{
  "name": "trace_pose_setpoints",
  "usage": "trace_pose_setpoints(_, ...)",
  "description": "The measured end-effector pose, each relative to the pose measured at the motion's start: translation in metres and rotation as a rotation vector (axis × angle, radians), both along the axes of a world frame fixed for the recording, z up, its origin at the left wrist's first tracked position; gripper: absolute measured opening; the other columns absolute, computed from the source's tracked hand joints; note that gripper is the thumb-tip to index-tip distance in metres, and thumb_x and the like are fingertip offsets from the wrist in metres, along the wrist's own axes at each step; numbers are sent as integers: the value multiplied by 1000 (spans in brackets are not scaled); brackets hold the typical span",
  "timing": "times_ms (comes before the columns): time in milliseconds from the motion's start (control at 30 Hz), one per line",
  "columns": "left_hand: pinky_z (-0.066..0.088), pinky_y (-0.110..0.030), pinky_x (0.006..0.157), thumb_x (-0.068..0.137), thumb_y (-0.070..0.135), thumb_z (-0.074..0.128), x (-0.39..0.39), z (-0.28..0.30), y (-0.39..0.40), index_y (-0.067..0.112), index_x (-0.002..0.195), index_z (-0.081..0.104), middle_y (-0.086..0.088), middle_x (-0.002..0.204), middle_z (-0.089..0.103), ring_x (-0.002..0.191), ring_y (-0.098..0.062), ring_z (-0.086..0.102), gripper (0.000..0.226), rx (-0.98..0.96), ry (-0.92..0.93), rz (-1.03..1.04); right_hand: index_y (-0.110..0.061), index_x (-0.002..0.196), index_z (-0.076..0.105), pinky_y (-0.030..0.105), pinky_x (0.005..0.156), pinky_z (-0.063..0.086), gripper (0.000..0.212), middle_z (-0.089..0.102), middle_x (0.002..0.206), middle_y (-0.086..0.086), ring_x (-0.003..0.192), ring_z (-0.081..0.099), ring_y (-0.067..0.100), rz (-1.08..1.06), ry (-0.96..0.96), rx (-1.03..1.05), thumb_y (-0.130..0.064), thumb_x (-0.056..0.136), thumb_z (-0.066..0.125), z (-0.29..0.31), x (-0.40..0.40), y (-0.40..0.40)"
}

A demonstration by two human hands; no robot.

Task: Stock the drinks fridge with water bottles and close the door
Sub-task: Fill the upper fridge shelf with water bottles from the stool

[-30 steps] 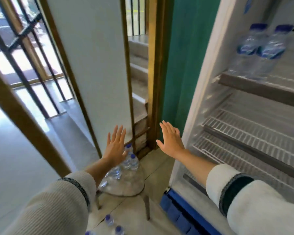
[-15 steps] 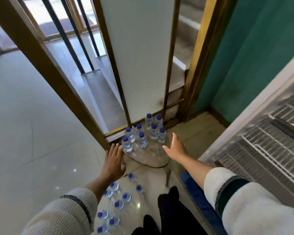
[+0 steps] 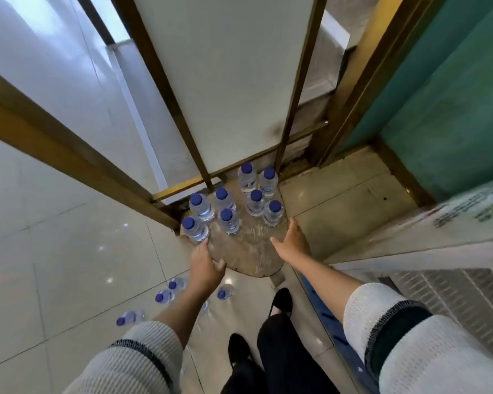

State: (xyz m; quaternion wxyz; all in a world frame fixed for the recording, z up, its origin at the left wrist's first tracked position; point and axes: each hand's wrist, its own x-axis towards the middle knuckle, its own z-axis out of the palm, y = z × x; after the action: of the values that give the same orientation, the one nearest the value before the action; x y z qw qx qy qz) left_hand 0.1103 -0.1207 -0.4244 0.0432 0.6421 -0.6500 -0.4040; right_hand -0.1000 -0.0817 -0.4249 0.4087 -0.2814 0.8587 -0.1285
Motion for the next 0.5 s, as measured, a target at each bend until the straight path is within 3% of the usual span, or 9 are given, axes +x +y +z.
trace_pose_setpoints(100,43,-34,100,80,18,73,-24,-24,-13,19,133,46,-2,131,54,120,-19,51,59,34,62,61,-15,152,12,38,104,40,83,28,156,7,137,38,28,0,-41,-51,-35,90,64,-22,-10,-17)
trace_pose_setpoints(233,44,-46,104,77,28,75,-47,-64,-31,23,139,38,-1,138,51,125,-20,50,73,37,125,211,-18,150,17,33,102,41,90,37,151,4,135,42,25,-55,-90,-166,-34,82,74,-52,-16,-36)
trace_pose_setpoints(333,45,-46,102,75,45,76,-63,-78,-42,27,133,40,4,132,55,120,-18,54,71,21,165,381,-19,147,26,25,94,41,86,46,143,3,128,48,22,-164,-99,-231,-31,79,78,-68,-13,-47)
trace_pose_setpoints(500,48,-37,94,73,45,80,-83,-84,-52,26,123,46,8,117,60,106,-14,58,63,-55,219,534,-21,130,45,21,84,50,70,61,123,0,108,62,17,-258,-76,-338,-33,72,83,-86,-9,-50)
